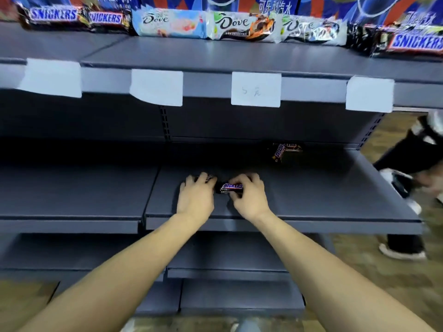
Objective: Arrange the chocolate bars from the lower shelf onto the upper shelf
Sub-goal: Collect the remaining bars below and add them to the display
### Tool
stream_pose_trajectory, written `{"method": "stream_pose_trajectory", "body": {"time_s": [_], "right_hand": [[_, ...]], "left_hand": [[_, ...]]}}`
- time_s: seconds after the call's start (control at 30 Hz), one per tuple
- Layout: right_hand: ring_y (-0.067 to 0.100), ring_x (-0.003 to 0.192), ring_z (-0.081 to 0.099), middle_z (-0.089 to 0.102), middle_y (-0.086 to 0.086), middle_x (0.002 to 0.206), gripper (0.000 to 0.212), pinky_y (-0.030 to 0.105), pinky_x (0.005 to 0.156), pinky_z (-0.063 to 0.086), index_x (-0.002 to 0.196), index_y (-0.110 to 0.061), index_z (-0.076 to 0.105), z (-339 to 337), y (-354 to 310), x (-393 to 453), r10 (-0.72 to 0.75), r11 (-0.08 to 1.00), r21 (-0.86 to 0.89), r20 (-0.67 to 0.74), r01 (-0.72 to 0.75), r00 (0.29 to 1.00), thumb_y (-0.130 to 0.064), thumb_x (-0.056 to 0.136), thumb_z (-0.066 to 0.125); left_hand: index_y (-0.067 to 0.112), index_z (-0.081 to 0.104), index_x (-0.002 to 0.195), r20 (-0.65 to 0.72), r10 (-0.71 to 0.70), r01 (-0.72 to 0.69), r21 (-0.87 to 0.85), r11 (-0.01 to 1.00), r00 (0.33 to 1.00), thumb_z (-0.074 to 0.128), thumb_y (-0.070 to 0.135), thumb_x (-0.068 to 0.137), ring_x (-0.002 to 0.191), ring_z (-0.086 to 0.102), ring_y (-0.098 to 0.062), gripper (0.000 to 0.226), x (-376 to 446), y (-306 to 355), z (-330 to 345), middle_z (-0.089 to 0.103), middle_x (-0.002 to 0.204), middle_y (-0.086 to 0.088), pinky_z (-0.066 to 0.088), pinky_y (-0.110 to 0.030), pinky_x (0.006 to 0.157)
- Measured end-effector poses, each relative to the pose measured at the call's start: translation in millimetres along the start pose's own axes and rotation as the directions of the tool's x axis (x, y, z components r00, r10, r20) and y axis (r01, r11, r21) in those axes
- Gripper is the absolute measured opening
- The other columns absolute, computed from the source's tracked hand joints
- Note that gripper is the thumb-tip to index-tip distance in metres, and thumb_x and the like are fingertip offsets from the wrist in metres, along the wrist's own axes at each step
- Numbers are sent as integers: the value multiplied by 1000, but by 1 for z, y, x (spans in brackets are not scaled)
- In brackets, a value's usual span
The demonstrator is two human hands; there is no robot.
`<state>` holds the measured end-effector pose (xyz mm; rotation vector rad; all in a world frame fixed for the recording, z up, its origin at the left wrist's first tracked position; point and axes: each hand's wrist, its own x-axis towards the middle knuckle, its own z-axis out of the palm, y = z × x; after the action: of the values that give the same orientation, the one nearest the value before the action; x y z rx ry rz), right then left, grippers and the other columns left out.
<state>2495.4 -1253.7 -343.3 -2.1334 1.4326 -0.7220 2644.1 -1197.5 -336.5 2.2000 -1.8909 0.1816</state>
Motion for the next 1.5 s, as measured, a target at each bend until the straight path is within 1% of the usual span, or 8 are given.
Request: {"method": "stream_pose_trajectory", "body": {"time_s": [0.13, 0.3, 0.57, 0.9, 1.03, 1.2, 1.43, 1.5], "right_hand": [[17, 104, 50, 59, -7, 105, 33, 24, 90, 40, 111, -29, 64, -16, 0, -21, 57, 982, 172, 98, -74, 993, -20, 82, 73], [7, 89, 62, 65, -3, 98, 50, 14, 82, 46, 115, -26, 63, -27, -1, -37, 140, 899, 387, 190, -205, 972, -9, 72, 82], [5, 96, 62, 62, -5, 110, 48, 16, 88, 49, 111, -27, 69, -29, -6, -36, 153, 917, 341, 184, -209, 971, -3, 71, 78], [5, 91, 61, 60, -1, 111, 53, 5, 73, 44, 110, -22, 71, -35, -3, -35, 132, 888, 407, 217, -212, 967, 10, 69, 68], [6, 95, 62, 60, -5, 111, 52, 7, 76, 46, 109, -27, 71, -33, 0, -35, 123, 899, 389, 220, -203, 968, 7, 69, 68], [7, 103, 61, 58, -8, 114, 52, 22, 93, 49, 112, -30, 70, -31, 4, -33, 110, 907, 373, 243, -197, 964, 1, 71, 69], [11, 108, 58, 57, -12, 109, 48, 21, 96, 45, 114, -30, 69, -25, 8, -31, 118, 911, 360, 235, -199, 965, -7, 72, 76], [11, 107, 59, 58, -11, 109, 46, 24, 97, 46, 113, -31, 69, -25, 8, -31, 113, 909, 367, 233, -195, 966, -10, 73, 78]], "left_hand": [[25, 50, 138, -27, 35, -38, -145, 989, 999, 52, 14, 94, 101, 49, -30, 45, -31, -3, -8, 56, 123, 1, 44, -40, 79], [26, 48, 138, 11, 19, -15, -288, 957, 1000, 56, 10, 91, 100, 43, -20, 50, -55, -7, -20, 52, 122, 7, 47, -35, 84], [24, 51, 138, 62, -74, 94, -457, 884, 995, 66, 13, 87, 105, 41, -13, 54, -53, -14, -25, 52, 122, 8, 47, -28, 88], [26, 65, 120, 134, -121, 173, -506, 845, 984, 75, 23, 81, 105, 47, -15, 40, -46, -18, -22, 50, 109, 9, 47, -30, 88], [30, 66, 115, 179, -115, 200, -585, 786, 977, 78, 23, 77, 101, 50, -15, 41, -44, -21, -21, 53, 105, 8, 48, -32, 88], [25, 64, 117, 216, -133, 247, -675, 695, 967, 81, 17, 74, 84, 52, 2, 47, -45, -30, -26, 56, 102, 7, 39, -3, 72], [26, 70, 100, 245, -178, 302, -716, 630, 953, 70, 32, 85, 81, 58, -6, 16, -42, -32, -32, 65, 88, 10, 41, -6, 64], [21, 72, 99, 242, -176, 296, -675, 676, 954, 62, 34, 91, 85, 60, -9, 18, -37, -32, -32, 65, 92, 6, 40, -8, 64]]}}
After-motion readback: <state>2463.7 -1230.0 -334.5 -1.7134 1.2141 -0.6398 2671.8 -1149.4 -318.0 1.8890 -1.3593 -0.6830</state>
